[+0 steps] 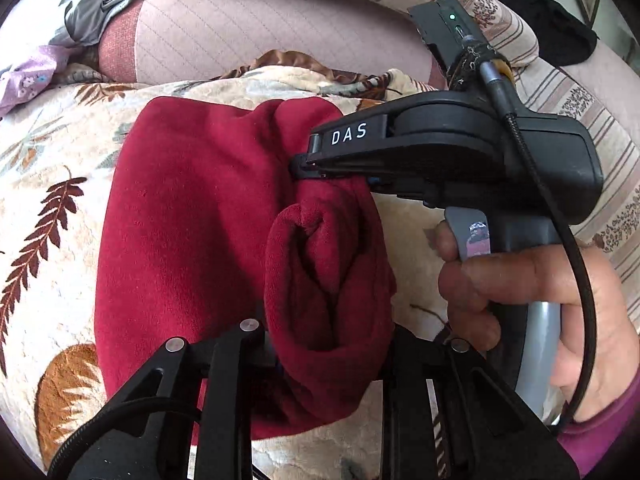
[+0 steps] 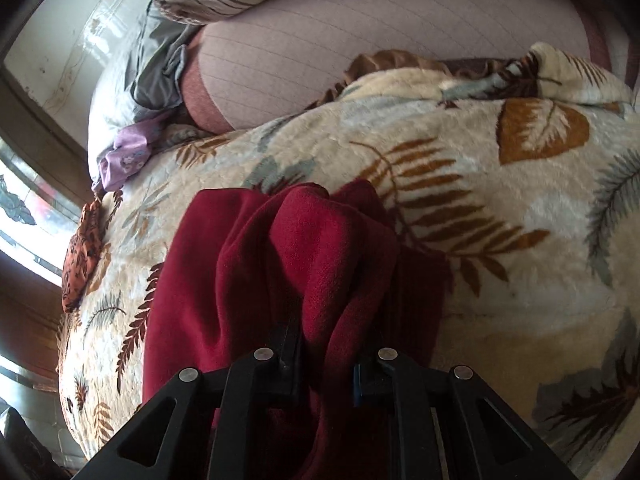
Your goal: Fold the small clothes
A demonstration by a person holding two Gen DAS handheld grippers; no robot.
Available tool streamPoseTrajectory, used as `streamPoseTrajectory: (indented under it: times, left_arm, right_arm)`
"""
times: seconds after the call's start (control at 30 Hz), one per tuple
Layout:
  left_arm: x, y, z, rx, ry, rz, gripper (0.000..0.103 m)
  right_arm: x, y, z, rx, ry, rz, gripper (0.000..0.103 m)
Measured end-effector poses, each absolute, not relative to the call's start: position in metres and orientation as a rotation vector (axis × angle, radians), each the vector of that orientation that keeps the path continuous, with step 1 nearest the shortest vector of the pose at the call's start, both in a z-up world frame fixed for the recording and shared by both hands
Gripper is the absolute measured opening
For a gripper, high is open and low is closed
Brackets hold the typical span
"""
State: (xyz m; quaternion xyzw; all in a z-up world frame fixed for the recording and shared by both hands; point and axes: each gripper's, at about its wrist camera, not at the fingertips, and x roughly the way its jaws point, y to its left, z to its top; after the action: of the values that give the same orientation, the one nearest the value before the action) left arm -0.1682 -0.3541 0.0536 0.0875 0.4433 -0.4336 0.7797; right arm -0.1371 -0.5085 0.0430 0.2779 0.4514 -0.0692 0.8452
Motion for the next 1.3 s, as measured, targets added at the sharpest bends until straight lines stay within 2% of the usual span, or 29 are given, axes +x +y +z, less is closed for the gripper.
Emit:
streamPoseTrajectory:
  times: [0.07,0.13,0.2,0.23,0.4,0.6,0.67,0.8,0.87,0.97,1.0,1.07,1.13,1.23,1.3]
  left_arm:
    - [-0.173,-0.338,0.064,0.203,0.951,-0.971,0.031]
    - [-0.176,-0.319,0.076,0.217,0.921,-0.987,0.034]
    - [-0.180,-0.297,0.083,0.232,0.876,-0.980,0.044]
    - [-0.180,-0.288,0.086,0.233,0.856,-0.966,0.046]
    - [-0.176,-0.264,0.089,0.196,0.831,-0.900,0.046]
    - [-0.183,-0.249,0.093,0.200,0.820,-0.972,0.046]
    - [-0.185,-0.245,0.091,0.214,0.807,-0.969,0.046]
    - [-0.178,-0.242,0.085,0.219,0.812,-0.927,0.046]
    - [-0.172,-0.244,0.078,0.215,0.829,-0.908,0.046]
    - [-0.169,-0.251,0.065,0.217,0.860,-0.910,0.046]
    - [-0.170,-0.254,0.060,0.221,0.869,-0.917,0.046]
    - [-0.172,-0.260,0.049,0.239,0.883,-0.925,0.046]
    - [-0.175,-0.266,0.043,0.272,0.883,-0.925,0.046]
    - [-0.175,-0.269,0.039,0.278,0.874,-0.926,0.046]
    - [-0.173,-0.271,0.037,0.265,0.883,-0.926,0.046]
  right_arm:
    - [-0.145,-0.513,0.044,0.624,0.929,-0.157,0.031]
    - [-0.157,-0.511,0.055,0.612,0.908,-0.161,0.034]
    - [-0.170,-0.505,0.070,0.556,0.896,-0.182,0.034]
    - [-0.176,-0.502,0.077,0.528,0.884,-0.183,0.035]
    - [-0.203,-0.479,0.104,0.475,0.818,-0.115,0.035]
    - [-0.201,-0.448,0.108,0.465,0.810,-0.002,0.038]
    - [-0.197,-0.439,0.101,0.449,0.826,0.054,0.041]
    - [-0.199,-0.429,0.060,0.238,1.003,-0.072,0.041]
    - [-0.212,-0.439,0.046,0.258,1.023,-0.077,0.041]
    - [-0.225,-0.456,0.053,0.366,0.988,-0.059,0.041]
    - [-0.226,-0.460,0.060,0.390,0.959,-0.058,0.043]
    - [-0.221,-0.467,0.074,0.408,0.905,-0.099,0.052]
    - [-0.207,-0.479,0.077,0.436,0.871,-0.164,0.054]
    - [-0.175,-0.499,0.064,0.551,0.869,-0.185,0.054]
    - [-0.156,-0.505,0.056,0.567,0.879,-0.185,0.036]
